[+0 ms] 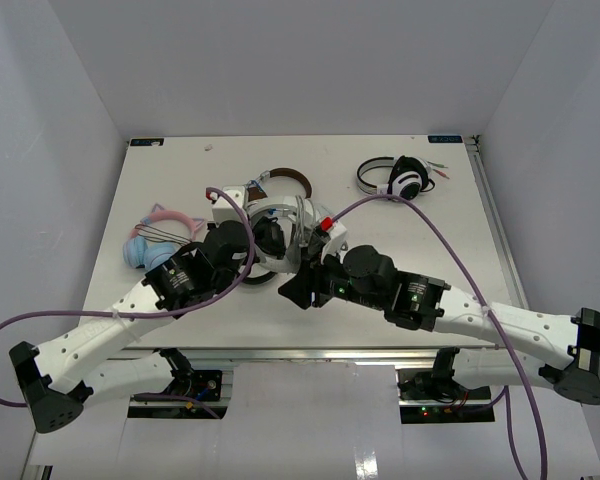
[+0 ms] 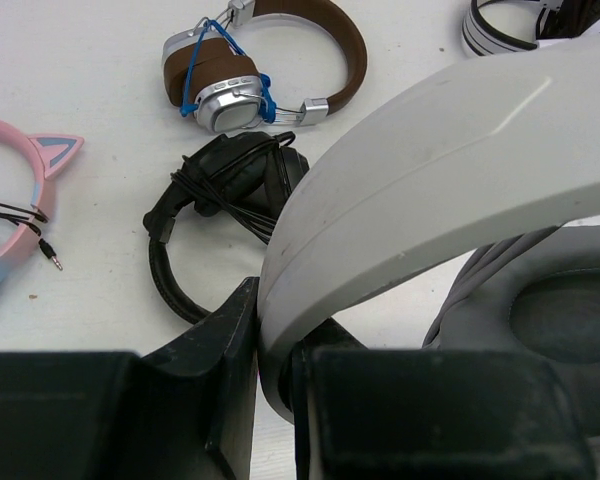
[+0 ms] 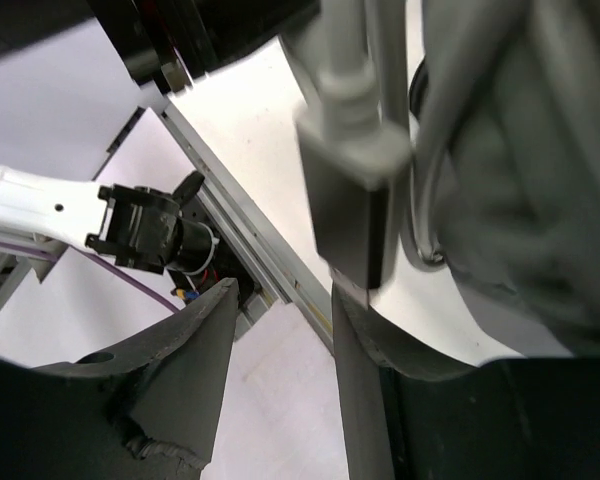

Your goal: Wrap the headphones

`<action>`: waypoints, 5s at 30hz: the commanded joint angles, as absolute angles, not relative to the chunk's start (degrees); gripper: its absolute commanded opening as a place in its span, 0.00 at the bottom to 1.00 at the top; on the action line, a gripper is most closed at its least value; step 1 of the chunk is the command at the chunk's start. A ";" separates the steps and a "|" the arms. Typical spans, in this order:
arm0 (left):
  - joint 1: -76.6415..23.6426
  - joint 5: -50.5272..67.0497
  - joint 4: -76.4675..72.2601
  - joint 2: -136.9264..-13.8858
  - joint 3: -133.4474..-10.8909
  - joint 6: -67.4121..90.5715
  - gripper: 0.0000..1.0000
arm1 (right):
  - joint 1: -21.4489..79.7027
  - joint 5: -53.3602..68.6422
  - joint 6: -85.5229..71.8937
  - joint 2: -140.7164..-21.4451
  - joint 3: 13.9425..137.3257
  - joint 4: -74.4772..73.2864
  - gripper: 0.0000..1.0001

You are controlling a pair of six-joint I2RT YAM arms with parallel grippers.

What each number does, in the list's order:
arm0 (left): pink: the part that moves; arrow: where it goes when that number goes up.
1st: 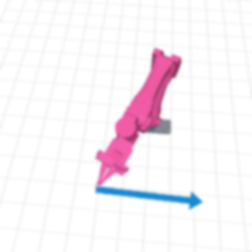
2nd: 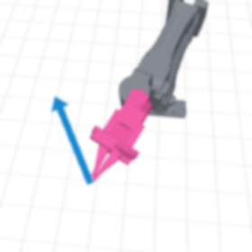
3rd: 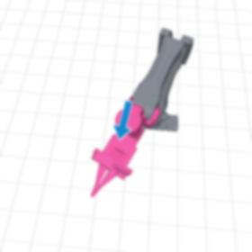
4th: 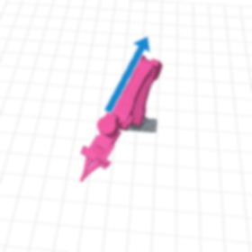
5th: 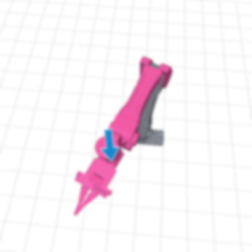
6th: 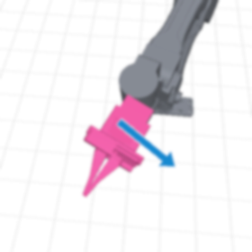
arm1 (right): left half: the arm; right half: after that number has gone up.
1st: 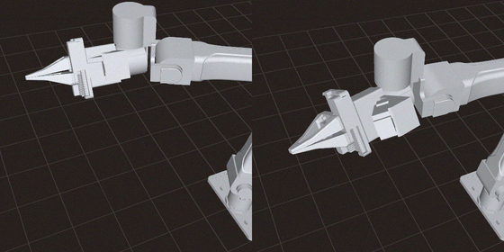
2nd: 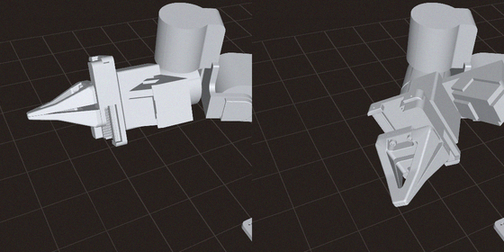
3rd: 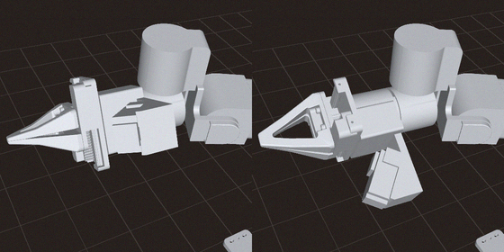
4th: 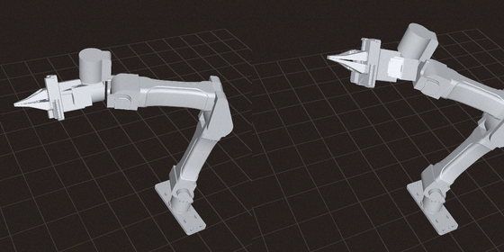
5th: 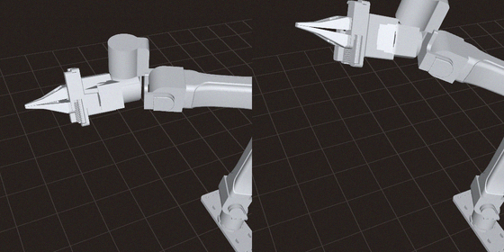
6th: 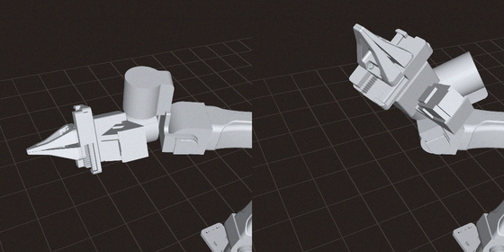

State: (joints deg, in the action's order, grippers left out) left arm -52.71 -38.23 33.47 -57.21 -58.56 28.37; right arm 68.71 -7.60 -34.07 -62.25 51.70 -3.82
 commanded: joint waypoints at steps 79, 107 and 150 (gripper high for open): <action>-53.00 -31.82 37.00 -51.10 -64.66 32.87 0.00 | 84.93 -59.12 -11.87 -73.85 69.96 -12.92 0.10; -53.00 -31.48 36.09 -52.40 -64.39 32.87 0.00 | 88.55 -55.69 -13.46 -72.18 71.82 -14.90 0.09; -52.56 -22.64 28.35 -65.05 -61.74 32.33 0.00 | 86.86 -56.55 -20.05 -61.66 68.19 -23.83 0.34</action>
